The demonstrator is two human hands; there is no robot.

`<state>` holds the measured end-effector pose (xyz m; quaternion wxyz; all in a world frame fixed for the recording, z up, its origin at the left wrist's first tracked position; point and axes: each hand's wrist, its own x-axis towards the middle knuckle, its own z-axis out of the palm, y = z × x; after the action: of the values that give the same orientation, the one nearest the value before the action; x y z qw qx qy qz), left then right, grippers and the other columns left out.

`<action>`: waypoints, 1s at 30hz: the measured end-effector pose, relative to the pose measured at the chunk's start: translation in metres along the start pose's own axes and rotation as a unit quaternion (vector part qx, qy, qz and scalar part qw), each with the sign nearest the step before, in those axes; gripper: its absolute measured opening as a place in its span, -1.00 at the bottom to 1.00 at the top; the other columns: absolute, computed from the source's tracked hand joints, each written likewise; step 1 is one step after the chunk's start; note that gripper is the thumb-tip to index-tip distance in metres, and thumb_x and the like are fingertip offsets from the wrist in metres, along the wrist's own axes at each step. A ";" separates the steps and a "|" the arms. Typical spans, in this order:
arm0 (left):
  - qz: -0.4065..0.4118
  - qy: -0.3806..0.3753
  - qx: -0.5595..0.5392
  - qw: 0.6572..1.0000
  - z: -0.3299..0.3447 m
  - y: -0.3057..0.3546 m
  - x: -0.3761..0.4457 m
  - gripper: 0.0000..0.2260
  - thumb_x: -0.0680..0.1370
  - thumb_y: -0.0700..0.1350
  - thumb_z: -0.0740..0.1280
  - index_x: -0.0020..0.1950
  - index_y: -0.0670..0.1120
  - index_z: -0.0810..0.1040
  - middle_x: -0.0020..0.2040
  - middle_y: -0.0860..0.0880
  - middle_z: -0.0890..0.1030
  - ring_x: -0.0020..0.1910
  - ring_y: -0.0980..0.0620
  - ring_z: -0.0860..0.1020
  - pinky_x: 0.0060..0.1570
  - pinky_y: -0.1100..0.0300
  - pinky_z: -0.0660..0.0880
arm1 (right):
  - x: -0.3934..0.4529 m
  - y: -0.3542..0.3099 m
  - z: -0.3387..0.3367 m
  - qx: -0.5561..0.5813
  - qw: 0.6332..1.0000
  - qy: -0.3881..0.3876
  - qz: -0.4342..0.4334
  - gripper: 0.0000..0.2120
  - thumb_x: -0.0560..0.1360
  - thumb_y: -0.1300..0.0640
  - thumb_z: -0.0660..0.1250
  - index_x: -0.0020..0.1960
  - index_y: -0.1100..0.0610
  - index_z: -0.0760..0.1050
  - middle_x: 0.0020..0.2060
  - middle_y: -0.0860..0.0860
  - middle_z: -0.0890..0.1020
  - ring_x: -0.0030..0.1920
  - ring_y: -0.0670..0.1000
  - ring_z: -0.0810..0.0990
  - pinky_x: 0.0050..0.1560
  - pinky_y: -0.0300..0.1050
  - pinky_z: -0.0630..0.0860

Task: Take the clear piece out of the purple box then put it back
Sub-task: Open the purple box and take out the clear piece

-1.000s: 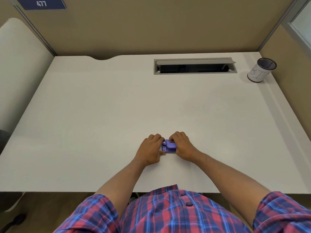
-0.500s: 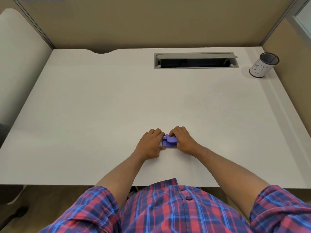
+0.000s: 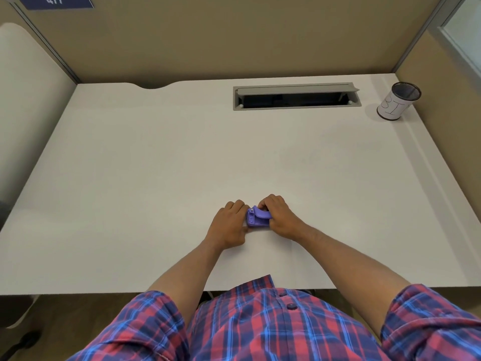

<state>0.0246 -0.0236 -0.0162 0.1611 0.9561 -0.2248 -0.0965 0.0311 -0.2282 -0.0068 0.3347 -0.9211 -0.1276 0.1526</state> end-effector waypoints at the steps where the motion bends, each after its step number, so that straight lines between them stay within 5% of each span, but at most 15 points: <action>1: -0.004 -0.004 -0.003 1.000 -0.001 0.001 0.001 -0.55 0.48 0.06 0.47 0.29 -0.08 0.49 0.17 -0.02 0.54 0.06 -0.07 0.50 0.00 0.09 0.51 | 0.000 0.000 0.001 -0.003 1.000 0.005 -0.001 -0.59 0.34 0.50 0.14 0.10 0.20 0.46 0.06 0.10 0.51 0.04 0.12 0.40 0.04 -0.03 0.41; 9: -0.023 -0.009 -0.026 0.999 -0.008 0.004 0.001 -0.54 0.47 0.07 0.50 0.27 -0.10 0.50 0.17 -0.03 0.53 0.09 -0.09 0.49 0.04 0.02 0.51 | -0.003 -0.004 -0.001 -0.002 0.998 0.062 0.020 -0.77 0.43 0.39 0.24 0.03 0.17 0.45 0.00 0.05 0.51 -0.03 0.08 0.43 -0.03 0.00 0.47; 13: -0.025 -0.011 -0.025 0.999 -0.010 0.005 0.002 -0.53 0.45 0.05 0.50 0.28 -0.08 0.51 0.19 -0.02 0.52 0.11 -0.08 0.49 0.04 0.01 0.51 | 0.001 -0.006 -0.007 0.097 0.981 0.139 0.097 -0.96 0.52 0.28 0.25 -0.05 0.18 0.42 -0.09 0.06 0.52 -0.13 0.06 0.47 -0.16 -0.06 0.43; 17: -0.021 -0.013 -0.017 1.000 -0.011 0.005 0.003 -0.53 0.44 0.08 0.50 0.28 -0.05 0.51 0.19 0.00 0.53 0.12 -0.07 0.49 0.04 0.00 0.52 | 0.000 -0.004 -0.019 0.137 0.958 0.190 0.166 -0.95 0.59 0.17 0.24 0.03 0.14 0.40 -0.07 0.04 0.56 -0.14 0.06 0.52 -0.24 -0.13 0.38; 23: -0.010 -0.013 -0.003 1.000 -0.013 0.005 0.003 -0.54 0.44 0.08 0.49 0.26 -0.06 0.51 0.18 0.00 0.53 0.11 -0.07 0.50 0.01 0.00 0.53 | -0.016 0.004 -0.029 0.051 0.955 0.224 0.189 -0.88 0.61 0.06 0.25 -0.03 0.11 0.40 -0.21 0.01 0.58 -0.28 0.06 0.54 -0.33 -0.07 0.41; 30: -0.001 -0.022 0.013 1.000 -0.015 0.006 0.003 -0.55 0.45 0.08 0.48 0.25 -0.07 0.50 0.18 -0.01 0.52 0.11 -0.08 0.50 0.02 -0.01 0.52 | -0.038 0.024 -0.031 -0.157 0.950 0.202 0.180 -0.90 0.54 0.21 0.29 -0.01 0.25 0.46 -0.18 0.15 0.61 -0.26 0.22 0.59 -0.33 -0.05 0.39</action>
<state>0.0291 -0.0259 -0.0007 0.1440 0.9559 -0.2287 -0.1149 0.0106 -0.2770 0.0071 0.1719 -0.9811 0.0886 -0.0011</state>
